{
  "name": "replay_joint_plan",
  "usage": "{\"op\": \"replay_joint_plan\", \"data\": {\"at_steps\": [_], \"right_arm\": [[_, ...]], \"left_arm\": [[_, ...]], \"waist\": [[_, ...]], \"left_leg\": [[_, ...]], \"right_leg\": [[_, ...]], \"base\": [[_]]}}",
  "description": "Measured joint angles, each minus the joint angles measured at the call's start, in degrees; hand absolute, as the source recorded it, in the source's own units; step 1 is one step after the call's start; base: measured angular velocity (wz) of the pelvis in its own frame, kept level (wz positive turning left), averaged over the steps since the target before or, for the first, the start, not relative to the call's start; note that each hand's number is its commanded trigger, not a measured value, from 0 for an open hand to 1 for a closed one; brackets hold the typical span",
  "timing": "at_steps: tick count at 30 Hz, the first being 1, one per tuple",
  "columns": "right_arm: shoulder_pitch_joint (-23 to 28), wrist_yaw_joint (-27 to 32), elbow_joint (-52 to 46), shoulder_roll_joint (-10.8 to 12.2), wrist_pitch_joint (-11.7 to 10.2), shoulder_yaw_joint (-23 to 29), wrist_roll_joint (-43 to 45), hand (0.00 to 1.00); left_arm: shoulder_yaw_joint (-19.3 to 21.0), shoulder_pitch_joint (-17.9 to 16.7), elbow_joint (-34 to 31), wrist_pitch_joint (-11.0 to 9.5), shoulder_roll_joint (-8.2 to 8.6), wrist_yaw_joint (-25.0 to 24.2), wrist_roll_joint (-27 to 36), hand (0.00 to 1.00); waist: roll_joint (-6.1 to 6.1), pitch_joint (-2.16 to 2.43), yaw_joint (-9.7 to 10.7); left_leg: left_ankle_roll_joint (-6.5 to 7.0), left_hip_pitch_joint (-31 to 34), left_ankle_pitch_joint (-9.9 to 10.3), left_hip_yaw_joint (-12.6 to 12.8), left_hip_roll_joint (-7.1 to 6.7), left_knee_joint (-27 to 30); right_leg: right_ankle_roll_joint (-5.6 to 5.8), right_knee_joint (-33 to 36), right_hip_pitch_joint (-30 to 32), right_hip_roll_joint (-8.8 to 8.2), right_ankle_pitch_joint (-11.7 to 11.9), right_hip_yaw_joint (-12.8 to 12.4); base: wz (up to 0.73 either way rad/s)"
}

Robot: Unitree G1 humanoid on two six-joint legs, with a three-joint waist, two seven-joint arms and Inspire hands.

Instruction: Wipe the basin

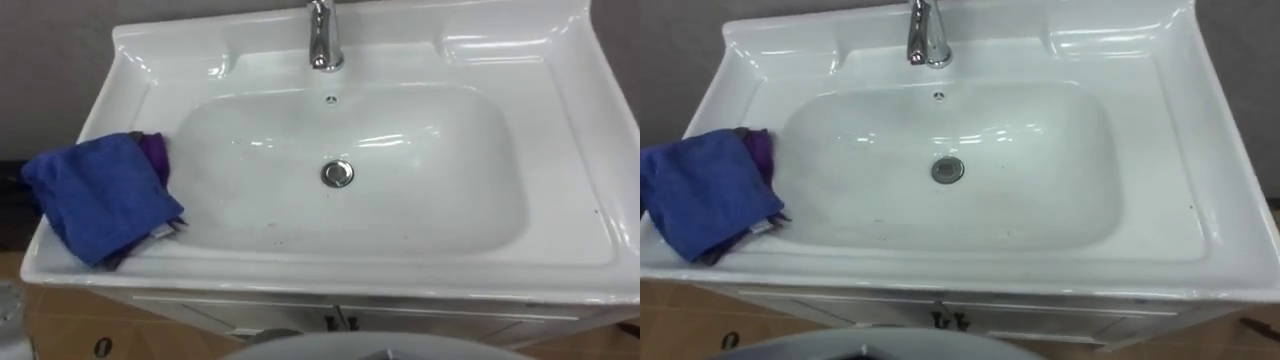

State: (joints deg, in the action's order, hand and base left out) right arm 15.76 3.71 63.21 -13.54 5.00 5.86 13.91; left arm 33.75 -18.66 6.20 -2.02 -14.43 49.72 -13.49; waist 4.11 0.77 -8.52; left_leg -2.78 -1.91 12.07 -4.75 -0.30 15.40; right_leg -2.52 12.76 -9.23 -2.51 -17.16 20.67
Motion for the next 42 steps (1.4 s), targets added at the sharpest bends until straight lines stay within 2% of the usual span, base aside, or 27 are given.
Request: {"op": "replay_joint_plan", "data": {"at_steps": [4, 6, 7, 9, 12, 13, 15, 17, 19, 22, 25, 27, 30, 32, 35, 39, 40, 42], "right_arm": [[0.73, 0.41, -1.0, -0.1, 0.13, 0.02, 0.04, 0.0], [1.17, 0.5, -1.22, -0.33, 0.27, 0.02, -0.23, 0.0], [1.28, 0.55, -1.27, -0.34, 0.45, 0.02, -0.25, 0.0], [1.78, 0.55, -2.04, -0.34, 0.99, 0.0, -0.05, 0.0], [2.4, 0.47, -2.56, -0.35, 1.42, 0.13, 0.07, 0.0], [2.32, 0.4, -2.47, -0.38, 1.6, 0.13, 0.14, 0.0], [1.88, 0.3, -2.48, -0.49, 2.14, 0.5, 0.38, 0.0], [1.89, -0.2, -2.48, -0.52, 2.29, 0.42, -0.05, 0.0], [0.77, -1.7, -0.95, -0.56, 2.61, 0.44, -0.02, 0.0], [-0.78, -3.78, 1.28, -0.55, 2.61, -0.07, -0.28, 0.0], [-0.87, -5.74, 2.19, -0.51, 2.67, -0.31, -1.79, 0.0], [-1.13, -6.68, 2.77, -0.23, 2.64, -0.3, -2.03, 0.0], [-1.44, -7.73, 3.8, 0.05, 2.62, -0.3, -2.33, 0.0], [-1.74, -8.09, 3.78, 0.08, 2.68, -0.28, -2.38, 0.0], [-2.87, -8.39, 3.84, 0.13, 2.71, -0.6, -2.37, 0.0], [-3.33, -8.86, 4.22, 0.83, 4.18, -1.52, -2.42, 0.0], [-3.36, -8.86, 4.15, 1.02, 4.54, -1.52, -2.39, 0.0], [-3.35, -8.85, 4.14, 1.69, 5.22, -1.5, -2.15, 0.0]], "left_arm": [[2.65, -1.62, 5.33, -0.04, 0.84, 2.06, 1.99, 0.0], [3.68, -3.94, 6.93, 0.0, 2.15, 2.69, 7.55, 0.0], [3.73, -5.0, 7.51, -0.05, 2.4, 2.71, 8.79, 0.0], [3.68, -6.52, 12.68, -0.06, 2.76, 2.69, 12.47, 0.0], [3.59, -8.43, 17.0, -0.09, 4.95, 2.59, 14.93, 0.0], [3.49, -8.65, 18.62, -0.09, 5.16, 2.58, 15.25, 0.0], [2.51, -9.45, 26.47, 0.19, 5.24, 2.29, 16.56, 0.0], [0.14, -10.81, 29.95, 0.25, 5.43, 1.87, 17.82, 0.0], [-3.47, -11.62, 35.54, 0.73, 6.25, -0.55, 17.88, 0.0], [-7.05, -10.77, 41.36, 1.97, 6.35, -4.17, 17.87, 0.0], [-11.14, -9.24, 47.36, 3.23, 6.35, -10.14, 17.87, 0.0], [-13.86, -8.45, 52.22, 4.29, 6.79, -16.17, 17.77, 0.0], [-17.01, -7.31, 54.93, 5.84, 7.21, -23.16, 17.76, 0.0], [-18.4, -6.16, 55.41, 6.56, 7.26, -26.63, 17.73, 0.0], [-20.38, -3.73, 55.31, 7.35, 7.19, -30.51, 16.86, 0.0], [-23.49, -0.47, 54.08, 9.28, 6.84, -34.27, 15.07, 0.0], [-23.48, -0.18, 53.97, 9.41, 6.82, -34.77, 15.04, 0.0], [-23.45, 2.4, 53.99, 10.95, 6.56, -36.78, 13.77, 0.0]], "waist": [[-0.04, 0.08, -1.26], [-0.08, 0.07, -1.66], [-0.11, 0.08, -1.93], [-0.12, 0.11, -2.72], [-0.55, 0.2, -2.77], [-0.55, 0.21, -2.86], [-0.89, 0.3, -2.48], [-1.58, 0.49, -2.03], [-2.01, 0.4, -1.86], [-2.51, 0.27, -1.15], [-2.73, 0.19, -0.5], [-2.79, 0.17, 0.04], [-3.23, -0.12, 1.89], [-3.65, -0.4, 2.93], [-4.48, -0.88, 4.83], [-5.45, -0.98, 5.98], [-5.57, -1.0, 6.29], [-5.79, -1.1, 7.15]], "left_leg": [[0.09, -0.17, -0.06, -0.59, -0.37, -0.03], [0.09, -0.11, -0.06, -0.76, -0.55, -0.03], [0.09, -0.1, -0.06, -0.72, -0.56, -0.03], [0.09, -0.09, -0.06, -0.77, -0.57, -0.03], [0.23, 0.41, -0.15, -1.96, -0.81, -0.03], [0.29, 0.4, -0.21, -1.99, -0.84, -0.04], [0.3, 0.34, -0.21, -2.31, -1.09, 0.19], [0.43, 0.15, -0.3, -3.03, -1.43, 0.05], [0.45, -0.25, -0.3, -3.25, -1.48, 0.02], [0.49, -0.21, -0.33, -3.25, -1.49, 0.09], [0.54, -0.13, -0.37, -2.91, -1.42, 0.19], [0.7, -0.61, -0.48, -1.84, -1.32, -0.13], [0.71, -0.4, -0.48, -1.53, -1.33, -0.01], [0.71, -0.28, -0.48, -1.26, -1.3, -0.04], [0.74, 0.02, -0.5, 0.52, -1.12, -0.02], [0.77, 0.07, -0.5, 3.82, -0.69, -0.11], [0.77, 0.07, -0.49, 4.44, -0.6, -0.06], [0.8, 0.15, -0.47, 6.91, -0.27, -0.01]], "right_leg": [[0.15, -0.04, -0.31, -0.25, -0.06, 0.09], [0.25, -0.03, -0.38, -0.43, -0.11, 0.65], [0.27, 0.02, -0.34, -0.45, -0.13, 0.62], [0.31, 0.04, -0.33, -0.47, -0.16, 0.63], [0.33, 0.09, -0.13, -0.54, -0.17, 1.4], [0.34, 0.15, -0.13, -0.59, -0.18, 1.41], [0.5, 0.86, -0.14, -0.93, -0.65, 1.63], [0.67, 1.04, -0.47, -1.22, -0.85, 2.24], [0.69, 1.02, -0.83, -1.33, -0.85, 2.19], [0.69, 1.03, -0.99, -1.32, -0.84, 2.54], [0.72, 0.98, -1.09, -1.35, -0.82, 2.75], [0.74, 1.09, -1.11, -1.51, -0.83, 1.98], [0.76, 1.02, -0.88, -1.5, -0.82, 1.66], [0.76, 1.01, -0.73, -1.51, -0.82, 1.66], [0.79, 0.83, -0.56, -1.49, -0.84, 1.56], [0.86, 0.92, 0.11, -1.48, -0.79, -0.17], [0.86, 0.88, 0.13, -1.49, -0.77, -0.29], [0.85, 0.79, 0.44, -1.43, -0.72, -1.02]], "base": [[0.05], [0.06], [0.0], [0.03], [0.14], [0.08], [0.1], [0.15], [0.0], [0.04], [0.01], [-0.16], [-0.04], [0.0], [0.0], [-0.19], [-0.18], [-0.16]]}}
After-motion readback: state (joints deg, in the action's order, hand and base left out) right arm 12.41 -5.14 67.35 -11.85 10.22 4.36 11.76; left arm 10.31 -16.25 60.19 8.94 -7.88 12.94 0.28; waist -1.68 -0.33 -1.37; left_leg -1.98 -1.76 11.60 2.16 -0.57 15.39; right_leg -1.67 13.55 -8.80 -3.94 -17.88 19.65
